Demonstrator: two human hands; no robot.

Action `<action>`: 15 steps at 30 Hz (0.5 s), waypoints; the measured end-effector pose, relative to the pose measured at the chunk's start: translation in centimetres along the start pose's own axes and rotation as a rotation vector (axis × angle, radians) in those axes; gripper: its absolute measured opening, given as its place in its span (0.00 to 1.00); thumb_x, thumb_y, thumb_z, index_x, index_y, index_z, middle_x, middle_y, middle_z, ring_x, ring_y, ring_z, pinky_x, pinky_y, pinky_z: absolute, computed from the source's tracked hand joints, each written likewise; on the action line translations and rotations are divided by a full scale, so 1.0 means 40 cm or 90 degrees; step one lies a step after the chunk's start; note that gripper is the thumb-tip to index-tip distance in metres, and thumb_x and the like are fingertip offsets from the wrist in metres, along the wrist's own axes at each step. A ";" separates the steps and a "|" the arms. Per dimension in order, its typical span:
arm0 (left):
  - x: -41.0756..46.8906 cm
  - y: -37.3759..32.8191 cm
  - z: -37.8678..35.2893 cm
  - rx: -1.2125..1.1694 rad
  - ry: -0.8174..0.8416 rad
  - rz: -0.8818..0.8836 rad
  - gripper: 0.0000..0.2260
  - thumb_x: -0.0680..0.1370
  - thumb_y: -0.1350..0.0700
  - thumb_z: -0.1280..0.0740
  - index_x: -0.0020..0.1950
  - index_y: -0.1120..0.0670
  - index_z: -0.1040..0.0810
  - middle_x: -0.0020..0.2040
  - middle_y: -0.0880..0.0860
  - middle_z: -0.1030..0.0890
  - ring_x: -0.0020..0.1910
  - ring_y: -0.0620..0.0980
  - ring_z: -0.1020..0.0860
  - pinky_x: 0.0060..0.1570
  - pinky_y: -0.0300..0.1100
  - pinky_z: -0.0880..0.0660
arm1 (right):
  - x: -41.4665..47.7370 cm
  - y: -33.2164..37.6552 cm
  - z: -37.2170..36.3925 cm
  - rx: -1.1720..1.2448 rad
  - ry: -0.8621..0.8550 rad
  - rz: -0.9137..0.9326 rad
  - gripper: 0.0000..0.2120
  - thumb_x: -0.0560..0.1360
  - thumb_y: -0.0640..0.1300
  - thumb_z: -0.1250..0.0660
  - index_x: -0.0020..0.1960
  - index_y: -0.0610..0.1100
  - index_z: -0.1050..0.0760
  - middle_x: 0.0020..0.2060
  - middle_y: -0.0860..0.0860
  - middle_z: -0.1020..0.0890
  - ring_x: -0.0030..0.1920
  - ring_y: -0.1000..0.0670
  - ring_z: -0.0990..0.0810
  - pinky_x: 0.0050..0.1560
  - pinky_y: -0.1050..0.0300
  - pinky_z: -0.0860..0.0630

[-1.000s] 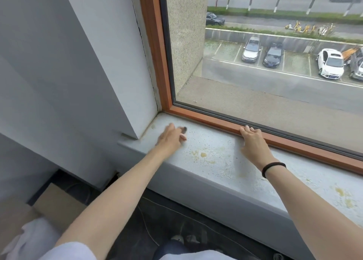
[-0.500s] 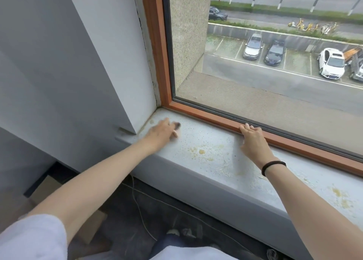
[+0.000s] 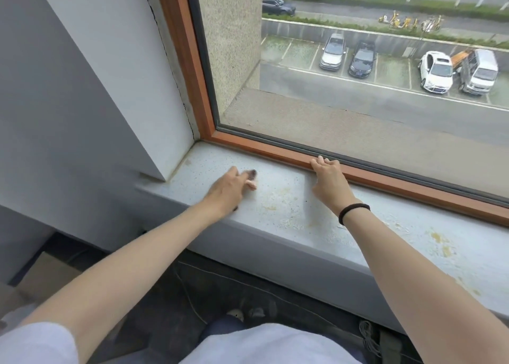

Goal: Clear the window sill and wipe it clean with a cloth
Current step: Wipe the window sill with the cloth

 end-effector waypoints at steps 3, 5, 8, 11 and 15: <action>0.011 0.038 0.015 0.000 -0.081 0.111 0.19 0.79 0.66 0.47 0.68 0.55 0.31 0.52 0.55 0.31 0.44 0.55 0.26 0.43 0.44 0.29 | -0.001 0.005 0.006 -0.010 -0.005 0.008 0.22 0.72 0.30 0.45 0.67 0.35 0.34 0.63 0.38 0.28 0.63 0.38 0.32 0.66 0.52 0.39; -0.006 -0.034 -0.019 -0.006 -0.092 0.082 0.16 0.80 0.65 0.46 0.67 0.59 0.31 0.52 0.56 0.31 0.41 0.51 0.29 0.42 0.41 0.30 | -0.004 0.007 0.008 -0.013 -0.006 0.008 0.22 0.74 0.31 0.45 0.68 0.35 0.35 0.64 0.38 0.29 0.63 0.39 0.32 0.66 0.52 0.39; -0.053 -0.165 -0.078 -0.027 -0.039 -0.018 0.19 0.78 0.67 0.44 0.69 0.59 0.33 0.53 0.57 0.30 0.40 0.48 0.30 0.42 0.36 0.30 | -0.003 0.001 0.006 -0.024 -0.008 0.012 0.22 0.75 0.32 0.45 0.69 0.36 0.35 0.64 0.39 0.29 0.63 0.39 0.32 0.66 0.52 0.39; -0.075 -0.165 -0.084 0.026 -0.020 -0.099 0.23 0.78 0.69 0.44 0.72 0.58 0.36 0.52 0.57 0.30 0.38 0.47 0.32 0.40 0.36 0.31 | 0.004 -0.006 0.004 -0.017 0.005 0.006 0.22 0.73 0.32 0.44 0.67 0.37 0.34 0.64 0.40 0.28 0.63 0.39 0.31 0.66 0.52 0.39; -0.077 -0.025 -0.018 0.049 -0.091 0.056 0.18 0.80 0.64 0.44 0.70 0.58 0.34 0.55 0.57 0.29 0.42 0.49 0.29 0.42 0.37 0.29 | 0.006 -0.010 -0.003 0.002 0.004 0.001 0.23 0.72 0.30 0.43 0.67 0.37 0.33 0.63 0.39 0.28 0.63 0.39 0.31 0.66 0.54 0.39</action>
Point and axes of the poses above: each hand's wrist, its own x-axis towards the middle knuckle, its own z-axis out of the back of the hand, y = z × x, the point moved 1 cm from there along x, towards the middle knuckle
